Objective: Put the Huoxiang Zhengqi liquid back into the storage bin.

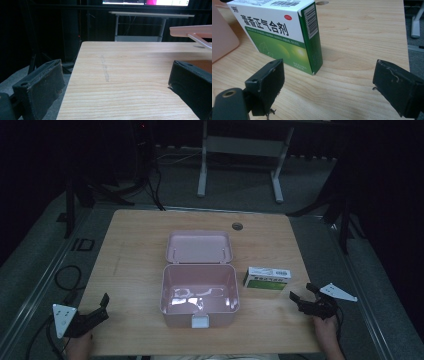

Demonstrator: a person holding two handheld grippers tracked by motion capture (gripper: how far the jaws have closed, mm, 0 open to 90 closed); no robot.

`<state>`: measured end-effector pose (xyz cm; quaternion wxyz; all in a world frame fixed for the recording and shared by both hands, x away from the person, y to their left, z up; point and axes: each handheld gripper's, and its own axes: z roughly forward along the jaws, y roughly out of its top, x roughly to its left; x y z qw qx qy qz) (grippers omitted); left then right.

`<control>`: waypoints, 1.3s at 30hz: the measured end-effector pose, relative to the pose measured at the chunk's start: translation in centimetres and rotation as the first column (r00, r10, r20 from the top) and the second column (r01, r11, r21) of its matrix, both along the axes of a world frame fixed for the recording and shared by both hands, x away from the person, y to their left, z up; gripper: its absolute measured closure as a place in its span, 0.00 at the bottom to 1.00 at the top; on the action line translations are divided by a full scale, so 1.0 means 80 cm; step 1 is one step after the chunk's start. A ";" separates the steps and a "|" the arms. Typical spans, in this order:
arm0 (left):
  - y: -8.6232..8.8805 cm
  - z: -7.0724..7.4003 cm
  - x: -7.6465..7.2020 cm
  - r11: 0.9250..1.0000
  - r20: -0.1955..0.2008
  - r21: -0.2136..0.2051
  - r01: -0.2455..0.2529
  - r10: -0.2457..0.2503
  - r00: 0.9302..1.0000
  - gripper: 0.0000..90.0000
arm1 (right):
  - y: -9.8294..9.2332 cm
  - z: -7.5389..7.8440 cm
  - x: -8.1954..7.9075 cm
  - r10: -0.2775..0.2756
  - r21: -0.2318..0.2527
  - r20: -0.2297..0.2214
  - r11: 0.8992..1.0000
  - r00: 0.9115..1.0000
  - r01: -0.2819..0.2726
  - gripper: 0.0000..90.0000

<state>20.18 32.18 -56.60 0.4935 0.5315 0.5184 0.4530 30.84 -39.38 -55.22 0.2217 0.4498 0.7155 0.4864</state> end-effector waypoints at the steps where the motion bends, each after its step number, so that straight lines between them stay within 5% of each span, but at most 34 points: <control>1: 0.000 0.000 0.000 1.000 0.000 0.000 -0.001 0.001 1.000 0.00 | -0.001 0.000 0.001 0.005 0.003 -0.007 1.000 1.000 -0.005 0.11; 8: 0.000 0.000 0.000 1.000 0.000 0.000 -0.001 0.001 1.000 0.00 | 0.000 0.000 0.004 0.033 0.002 -0.031 0.999 0.999 -0.033 0.11; 13: 0.000 0.000 0.000 1.000 0.001 0.000 0.000 0.000 1.000 0.00 | 0.005 0.001 0.005 0.088 -0.049 -0.052 0.995 0.995 -0.091 0.11; 23: 0.000 0.000 0.000 1.000 0.003 -0.002 0.000 0.000 1.000 0.00 | 0.017 0.016 0.013 0.224 -0.106 -0.176 0.964 0.959 -0.245 0.11; 30: 0.000 0.000 0.000 1.000 0.002 -0.003 0.001 -0.001 1.000 0.00 | 0.030 0.022 0.017 0.326 -0.162 -0.268 0.912 0.907 -0.376 0.11; 35: 0.000 0.000 0.000 1.000 0.003 -0.003 0.001 -0.001 1.000 0.00 | 0.041 0.022 0.019 0.390 -0.203 -0.340 0.858 0.856 -0.472 0.11; 39: 0.000 0.000 0.000 1.000 0.003 -0.003 0.001 -0.001 1.000 0.00 | 0.048 0.025 0.021 0.419 -0.231 -0.364 0.825 0.832 -0.516 0.11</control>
